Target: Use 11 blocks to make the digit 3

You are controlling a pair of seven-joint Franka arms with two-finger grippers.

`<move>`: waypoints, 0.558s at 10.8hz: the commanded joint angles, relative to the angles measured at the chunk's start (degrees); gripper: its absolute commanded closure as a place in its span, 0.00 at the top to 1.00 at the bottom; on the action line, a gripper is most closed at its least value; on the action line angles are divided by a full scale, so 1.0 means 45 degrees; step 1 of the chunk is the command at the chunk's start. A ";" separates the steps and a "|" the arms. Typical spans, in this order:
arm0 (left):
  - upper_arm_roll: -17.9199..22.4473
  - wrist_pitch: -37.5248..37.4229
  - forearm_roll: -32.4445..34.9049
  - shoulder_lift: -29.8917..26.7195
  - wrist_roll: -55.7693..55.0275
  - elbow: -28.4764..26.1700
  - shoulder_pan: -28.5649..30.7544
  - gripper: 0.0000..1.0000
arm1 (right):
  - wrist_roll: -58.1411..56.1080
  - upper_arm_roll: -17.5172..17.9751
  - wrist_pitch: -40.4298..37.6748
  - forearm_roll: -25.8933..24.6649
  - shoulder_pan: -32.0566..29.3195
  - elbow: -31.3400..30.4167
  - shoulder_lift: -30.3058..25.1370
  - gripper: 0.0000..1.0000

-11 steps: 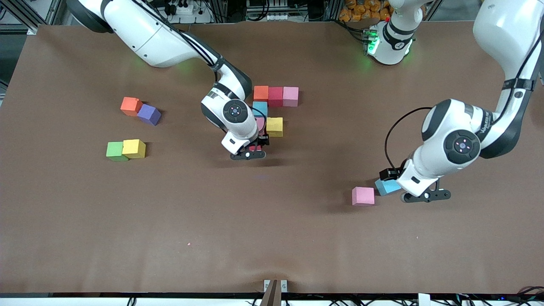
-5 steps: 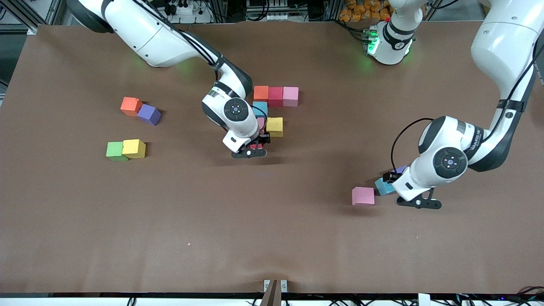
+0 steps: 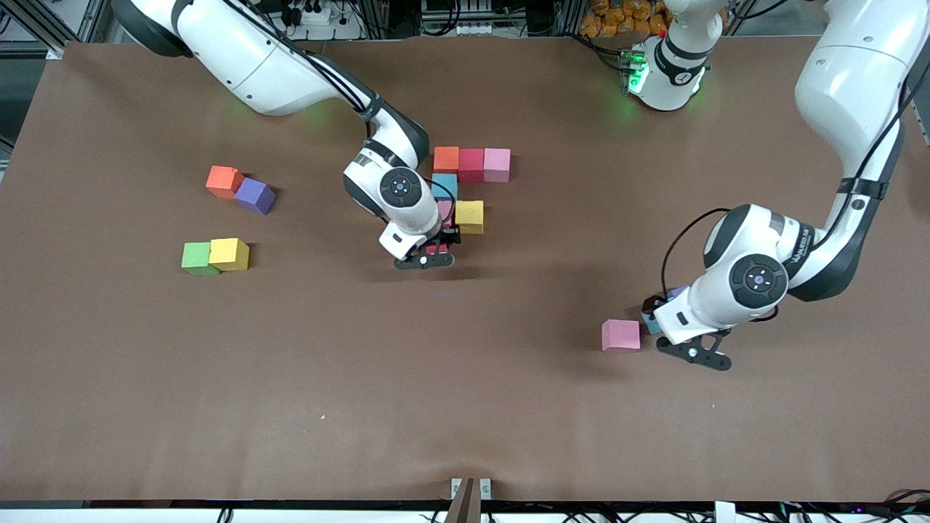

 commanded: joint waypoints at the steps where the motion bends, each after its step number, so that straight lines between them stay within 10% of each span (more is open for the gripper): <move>1: 0.0163 0.0040 -0.0370 0.0766 -0.1747 0.0969 -0.0944 1.00 | 0.0283 0.0318 0.0180 -0.0209 -0.0326 -0.0462 -0.0262 0.37; 6: 0.0260 0.1405 -0.0331 0.1372 -0.4776 0.1029 -0.1259 1.00 | 0.0302 0.0533 0.0199 -0.0209 -0.0384 -0.0560 -0.0243 0.37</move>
